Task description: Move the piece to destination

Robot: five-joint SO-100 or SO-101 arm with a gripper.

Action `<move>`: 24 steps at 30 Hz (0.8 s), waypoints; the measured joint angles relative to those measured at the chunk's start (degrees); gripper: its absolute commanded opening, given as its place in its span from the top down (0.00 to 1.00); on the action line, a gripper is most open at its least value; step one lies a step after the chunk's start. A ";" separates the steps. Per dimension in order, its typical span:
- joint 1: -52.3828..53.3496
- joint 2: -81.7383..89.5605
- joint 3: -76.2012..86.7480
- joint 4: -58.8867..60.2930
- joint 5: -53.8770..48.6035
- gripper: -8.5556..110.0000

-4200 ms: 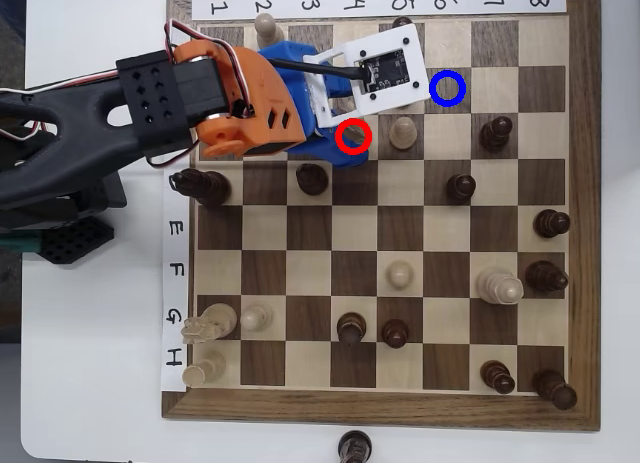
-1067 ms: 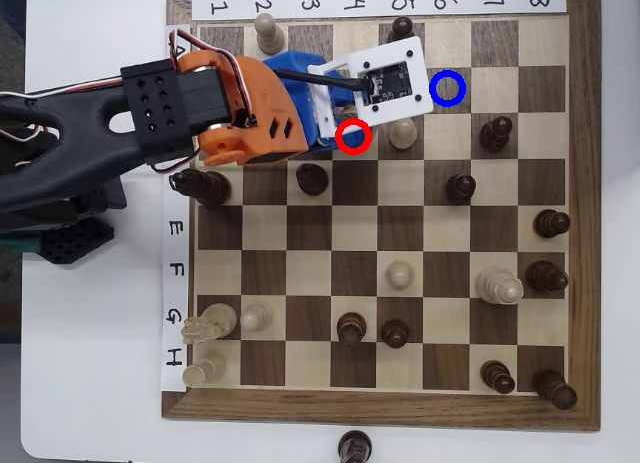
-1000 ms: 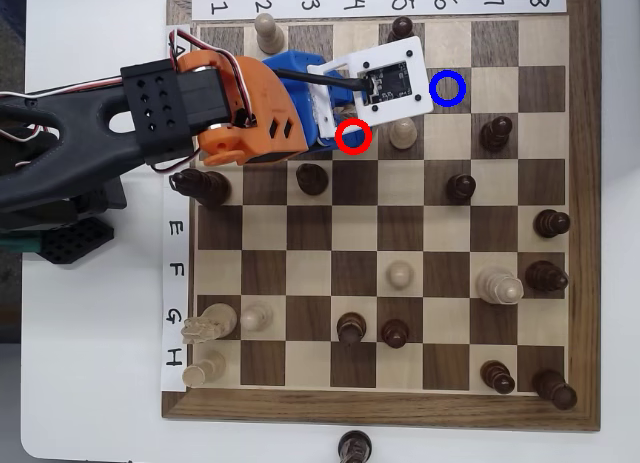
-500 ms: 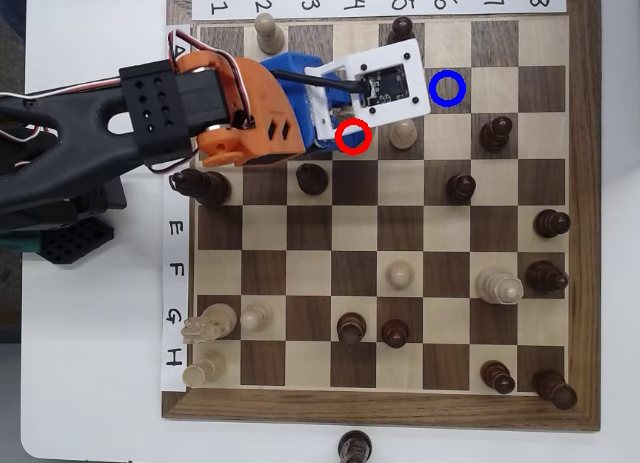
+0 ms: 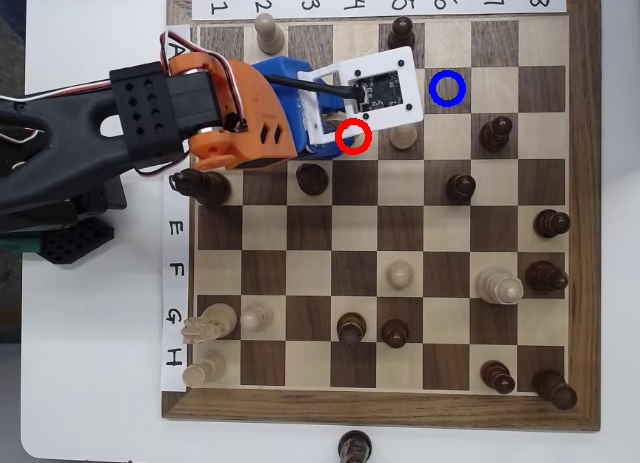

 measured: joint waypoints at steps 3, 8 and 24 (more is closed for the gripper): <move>0.26 0.88 0.00 1.23 0.00 0.93; 0.70 2.64 0.00 3.16 0.00 0.93; 1.41 3.60 -7.65 8.61 0.00 0.93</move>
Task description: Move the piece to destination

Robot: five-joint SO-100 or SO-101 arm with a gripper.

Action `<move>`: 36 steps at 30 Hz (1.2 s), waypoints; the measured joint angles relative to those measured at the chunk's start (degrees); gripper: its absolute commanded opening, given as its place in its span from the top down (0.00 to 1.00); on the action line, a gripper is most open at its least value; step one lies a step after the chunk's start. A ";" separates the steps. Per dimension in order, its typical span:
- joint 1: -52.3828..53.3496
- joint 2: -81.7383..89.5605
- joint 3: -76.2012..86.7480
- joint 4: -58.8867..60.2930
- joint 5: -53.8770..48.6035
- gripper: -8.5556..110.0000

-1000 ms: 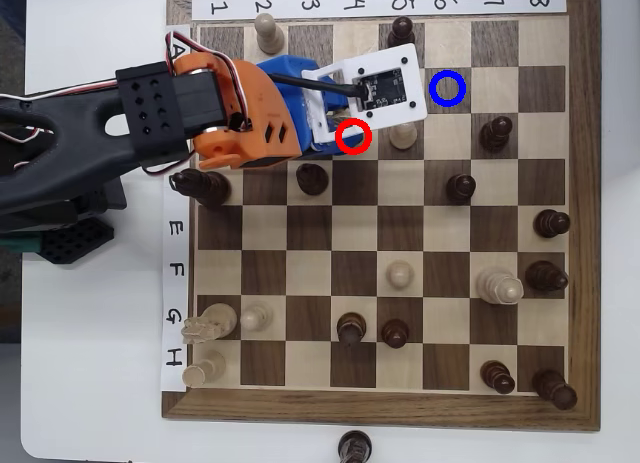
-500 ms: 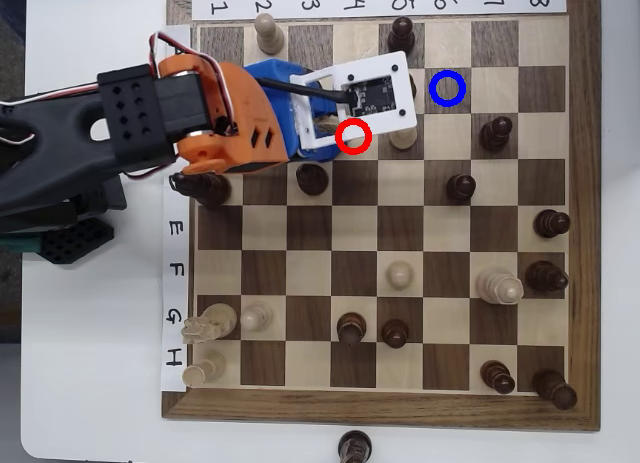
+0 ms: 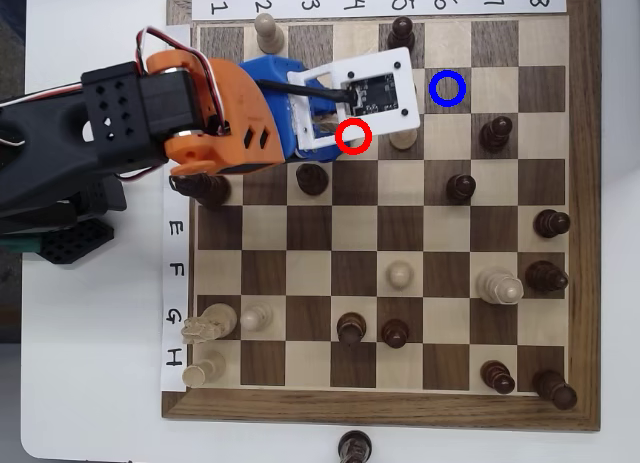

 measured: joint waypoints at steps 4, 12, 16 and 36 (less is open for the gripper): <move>0.00 0.00 -3.87 1.49 0.00 0.93; 0.00 0.00 -12.48 5.36 0.00 0.93; 0.00 0.00 -16.96 7.56 0.00 0.93; -0.18 -14.59 -40.87 12.22 0.00 0.93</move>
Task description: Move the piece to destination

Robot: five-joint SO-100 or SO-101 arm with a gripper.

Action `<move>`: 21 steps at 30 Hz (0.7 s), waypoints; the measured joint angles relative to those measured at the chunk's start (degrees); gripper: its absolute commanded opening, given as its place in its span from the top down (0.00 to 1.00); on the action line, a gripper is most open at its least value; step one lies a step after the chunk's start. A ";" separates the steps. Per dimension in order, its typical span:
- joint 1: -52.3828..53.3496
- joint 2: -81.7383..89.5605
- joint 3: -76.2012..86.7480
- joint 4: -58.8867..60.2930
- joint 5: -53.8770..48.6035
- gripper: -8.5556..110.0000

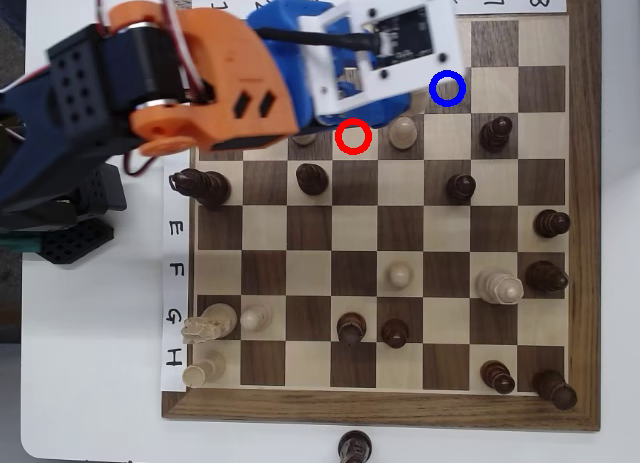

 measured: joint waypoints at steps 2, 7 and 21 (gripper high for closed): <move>0.00 -2.64 -1.76 0.00 0.00 0.93; 0.00 -9.58 -5.98 0.00 0.00 0.93; -2.55 -25.58 -19.25 0.00 0.00 0.93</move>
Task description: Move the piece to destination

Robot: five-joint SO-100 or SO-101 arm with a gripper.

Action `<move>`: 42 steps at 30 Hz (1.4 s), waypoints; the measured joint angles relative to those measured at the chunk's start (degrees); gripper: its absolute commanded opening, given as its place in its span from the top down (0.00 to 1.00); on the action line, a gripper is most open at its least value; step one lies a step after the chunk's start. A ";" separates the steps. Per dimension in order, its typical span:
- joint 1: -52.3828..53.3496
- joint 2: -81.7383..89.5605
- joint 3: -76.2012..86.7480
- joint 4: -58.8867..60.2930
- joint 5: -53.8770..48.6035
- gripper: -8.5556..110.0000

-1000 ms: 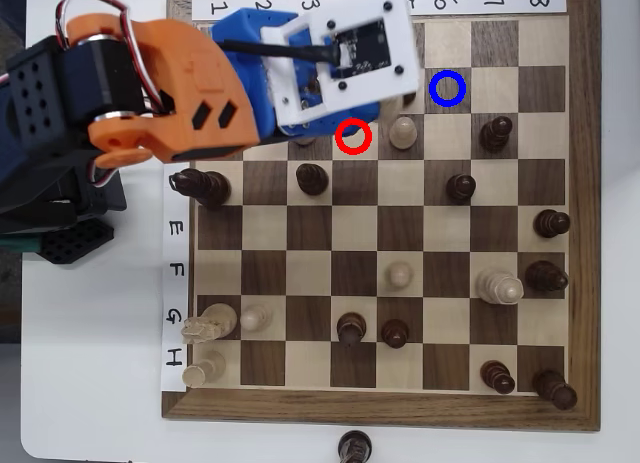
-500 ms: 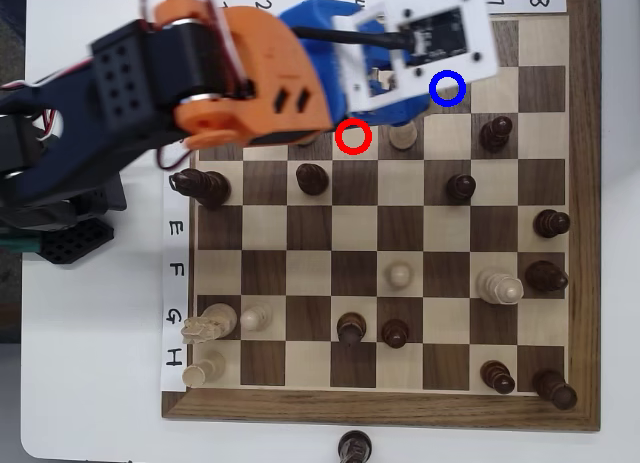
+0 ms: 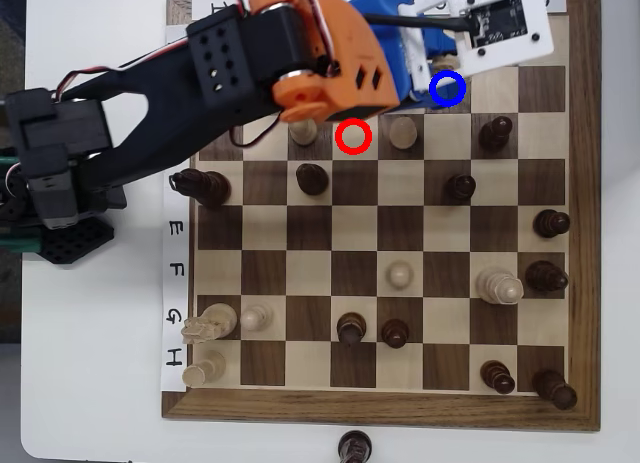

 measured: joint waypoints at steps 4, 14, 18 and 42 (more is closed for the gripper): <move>-0.70 -2.11 -1.23 0.00 0.00 0.93; -1.05 -4.13 -1.41 -2.20 0.00 0.92; -1.05 -4.13 -1.41 -4.13 0.00 0.92; -1.05 -4.13 16.61 -16.70 0.00 0.93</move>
